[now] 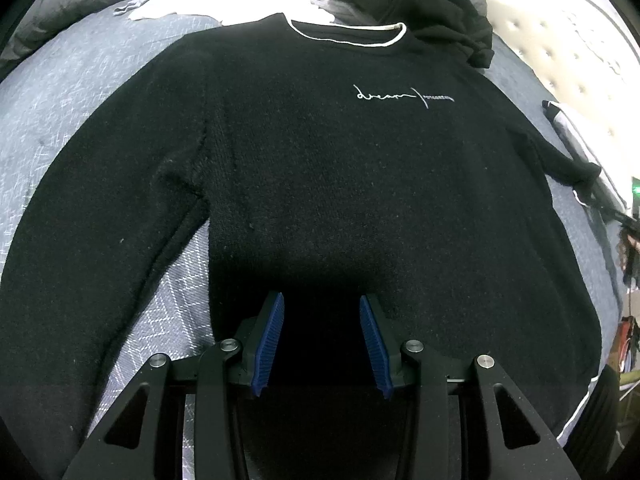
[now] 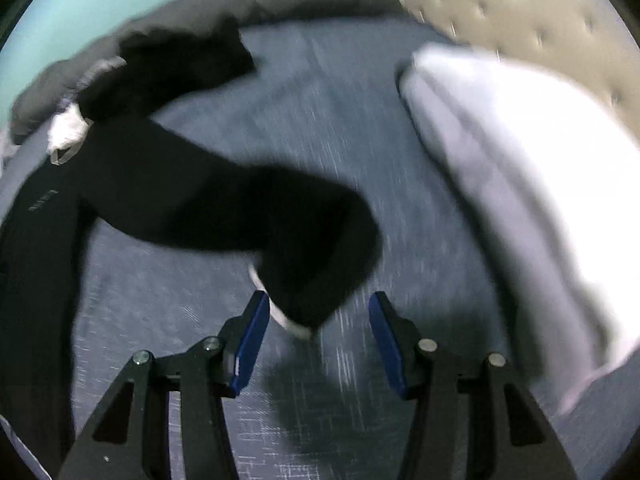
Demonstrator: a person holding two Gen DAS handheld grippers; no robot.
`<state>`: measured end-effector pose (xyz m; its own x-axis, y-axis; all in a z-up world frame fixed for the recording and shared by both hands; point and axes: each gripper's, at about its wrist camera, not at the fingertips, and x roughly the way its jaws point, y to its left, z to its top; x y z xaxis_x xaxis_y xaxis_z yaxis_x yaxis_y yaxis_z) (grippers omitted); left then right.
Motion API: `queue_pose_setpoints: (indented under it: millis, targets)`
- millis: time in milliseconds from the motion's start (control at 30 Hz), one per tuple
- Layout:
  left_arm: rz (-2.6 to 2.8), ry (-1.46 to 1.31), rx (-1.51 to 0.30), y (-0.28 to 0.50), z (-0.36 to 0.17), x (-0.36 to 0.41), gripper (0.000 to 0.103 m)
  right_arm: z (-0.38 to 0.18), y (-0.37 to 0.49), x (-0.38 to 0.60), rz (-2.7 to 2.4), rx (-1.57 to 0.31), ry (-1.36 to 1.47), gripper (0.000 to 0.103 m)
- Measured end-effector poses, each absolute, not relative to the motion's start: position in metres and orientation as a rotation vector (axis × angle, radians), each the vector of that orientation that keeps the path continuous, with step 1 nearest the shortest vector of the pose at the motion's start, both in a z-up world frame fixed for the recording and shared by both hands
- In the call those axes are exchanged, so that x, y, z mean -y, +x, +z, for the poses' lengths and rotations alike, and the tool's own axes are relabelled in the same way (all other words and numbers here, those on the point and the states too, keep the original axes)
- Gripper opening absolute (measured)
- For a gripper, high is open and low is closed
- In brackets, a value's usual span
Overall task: Fold clothes
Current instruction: 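Lay the sleeve flat on the sheet and open the right tool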
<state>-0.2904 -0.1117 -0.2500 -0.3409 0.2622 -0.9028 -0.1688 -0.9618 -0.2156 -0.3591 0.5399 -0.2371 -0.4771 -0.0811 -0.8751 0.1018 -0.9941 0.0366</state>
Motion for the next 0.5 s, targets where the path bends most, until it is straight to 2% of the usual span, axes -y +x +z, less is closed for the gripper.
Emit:
queue_pose_setpoints:
  millis: [100, 133, 167, 233, 500]
  targets:
    - [2.371, -1.628, 0.111, -0.289, -0.250, 0.111, 0.043, -0.248, -0.368, -0.542, -2.618, 0.076, 1.539, 0.052]
    - [2.370, -1.629, 0.110, -0.289, -0.249, 0.111, 0.043, -0.249, -0.371, -0.541, -2.618, 0.086, 1.538, 0.037]
    - [2.370, -1.631, 0.109, -0.289, -0.249, 0.111, 0.043, -0.250, -0.373, -0.539, -2.612, 0.086, 1.535, 0.014]
    - [2.369, -1.631, 0.110, -0.289, -0.250, 0.112, 0.043, -0.247, -0.377, -0.531, -2.613, 0.021, 1.535, 0.007]
    - [2.367, -1.630, 0.111, -0.289, -0.250, 0.113, 0.043, -0.188, -0.371, -0.562, -2.588, -0.098, 1.486, 0.006]
